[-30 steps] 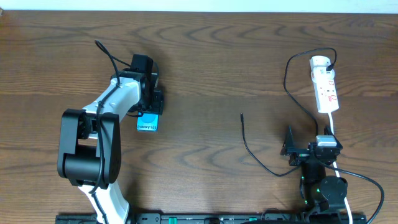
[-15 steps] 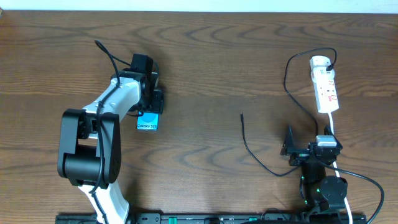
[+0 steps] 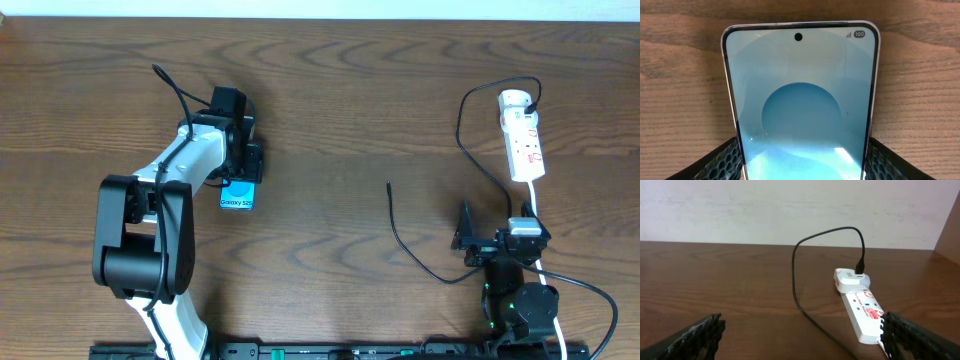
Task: Plug charger to phone and switch on socket
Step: 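Close the left gripper on the phone's top end, then lift the phone with the left gripper and turn it upright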
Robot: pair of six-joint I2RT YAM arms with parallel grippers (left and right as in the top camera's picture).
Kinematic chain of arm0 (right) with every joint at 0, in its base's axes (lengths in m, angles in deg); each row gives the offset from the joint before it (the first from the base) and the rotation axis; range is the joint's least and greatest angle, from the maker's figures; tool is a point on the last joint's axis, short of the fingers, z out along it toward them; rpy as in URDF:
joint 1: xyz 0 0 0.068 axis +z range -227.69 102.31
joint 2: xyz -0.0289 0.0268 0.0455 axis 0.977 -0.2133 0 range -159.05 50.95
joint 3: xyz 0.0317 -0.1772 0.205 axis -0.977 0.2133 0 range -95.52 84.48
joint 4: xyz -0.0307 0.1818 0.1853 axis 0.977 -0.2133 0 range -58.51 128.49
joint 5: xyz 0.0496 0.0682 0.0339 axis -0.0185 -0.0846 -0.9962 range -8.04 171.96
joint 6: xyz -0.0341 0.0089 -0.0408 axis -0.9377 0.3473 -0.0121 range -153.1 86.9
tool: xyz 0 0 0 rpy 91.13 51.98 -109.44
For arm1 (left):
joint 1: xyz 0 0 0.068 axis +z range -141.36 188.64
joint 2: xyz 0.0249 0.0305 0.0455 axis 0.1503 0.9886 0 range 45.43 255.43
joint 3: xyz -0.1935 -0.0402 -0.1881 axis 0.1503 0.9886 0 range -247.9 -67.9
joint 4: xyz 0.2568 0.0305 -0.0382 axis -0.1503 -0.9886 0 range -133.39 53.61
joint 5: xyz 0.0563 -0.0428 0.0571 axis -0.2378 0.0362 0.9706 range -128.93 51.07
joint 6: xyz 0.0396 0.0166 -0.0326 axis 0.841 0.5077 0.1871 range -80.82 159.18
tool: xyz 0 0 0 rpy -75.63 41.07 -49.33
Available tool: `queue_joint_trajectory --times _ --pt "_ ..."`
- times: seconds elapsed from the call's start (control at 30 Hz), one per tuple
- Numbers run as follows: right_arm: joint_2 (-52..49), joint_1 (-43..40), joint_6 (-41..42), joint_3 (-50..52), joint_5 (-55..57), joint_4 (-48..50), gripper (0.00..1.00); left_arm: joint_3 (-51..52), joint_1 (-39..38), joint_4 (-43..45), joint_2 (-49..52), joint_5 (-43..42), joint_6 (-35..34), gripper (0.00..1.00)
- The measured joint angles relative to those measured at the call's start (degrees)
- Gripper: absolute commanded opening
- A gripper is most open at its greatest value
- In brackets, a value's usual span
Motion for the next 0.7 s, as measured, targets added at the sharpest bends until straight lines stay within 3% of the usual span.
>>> queue_joint_trajectory --times 0.33,0.7 --pt "0.00 0.00 0.00 0.00 0.00 0.00 0.99 0.02 0.00 -0.20 -1.42 -7.23 -1.46 0.07" --pt "0.00 0.00 0.00 0.00 0.00 0.00 0.99 0.04 -0.02 -0.68 -8.39 -16.09 -14.60 0.07"
